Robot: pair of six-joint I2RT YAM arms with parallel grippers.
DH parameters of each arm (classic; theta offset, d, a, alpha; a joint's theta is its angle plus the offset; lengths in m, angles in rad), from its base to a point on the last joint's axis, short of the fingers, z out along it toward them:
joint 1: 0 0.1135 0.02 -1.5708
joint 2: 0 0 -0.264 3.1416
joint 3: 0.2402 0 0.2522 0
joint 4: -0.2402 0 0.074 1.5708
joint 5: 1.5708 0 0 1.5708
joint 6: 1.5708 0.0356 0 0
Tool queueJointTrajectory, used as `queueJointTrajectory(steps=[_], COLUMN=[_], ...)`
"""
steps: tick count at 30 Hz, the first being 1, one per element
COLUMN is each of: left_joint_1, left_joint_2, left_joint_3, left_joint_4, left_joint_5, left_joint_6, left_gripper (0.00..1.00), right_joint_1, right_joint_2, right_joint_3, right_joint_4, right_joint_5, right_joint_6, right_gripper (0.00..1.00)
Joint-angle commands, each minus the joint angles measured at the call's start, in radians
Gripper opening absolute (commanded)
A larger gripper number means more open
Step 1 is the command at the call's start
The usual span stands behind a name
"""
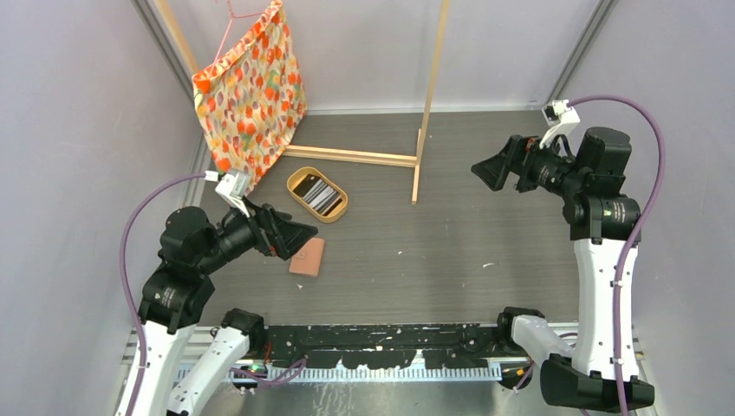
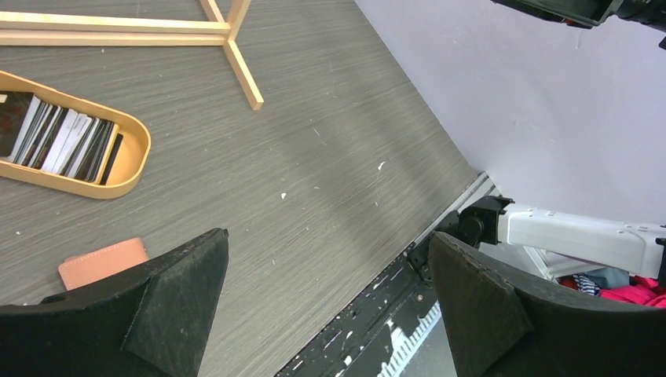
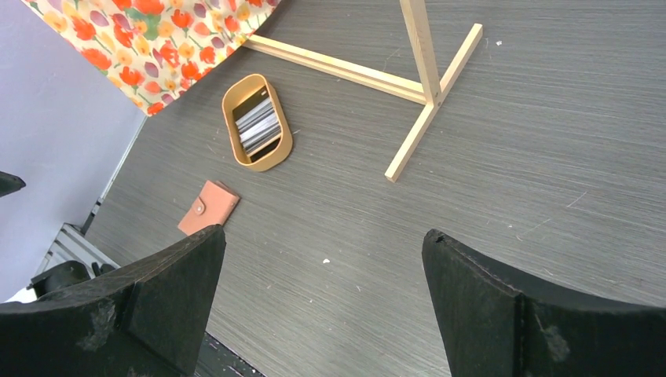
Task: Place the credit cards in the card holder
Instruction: Reset both arms
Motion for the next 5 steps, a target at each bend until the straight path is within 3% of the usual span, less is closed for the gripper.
queueJointTrajectory(steps=[1, 5], left_joint_1=[0.005, 0.005], left_joint_2=[-0.02, -0.029], left_joint_3=[-0.017, -0.046], left_joint_4=[0.039, 0.057], left_joint_5=[0.018, 0.017], left_joint_6=[-0.015, -0.017], left_gripper=[1.0, 1.0], right_joint_1=[-0.005, -0.005], right_joint_2=[-0.021, -0.025], right_joint_3=[0.003, -0.006], right_joint_4=[0.029, 0.028], right_joint_5=[0.003, 0.025], right_joint_6=[-0.001, -0.012], right_gripper=[1.0, 1.0])
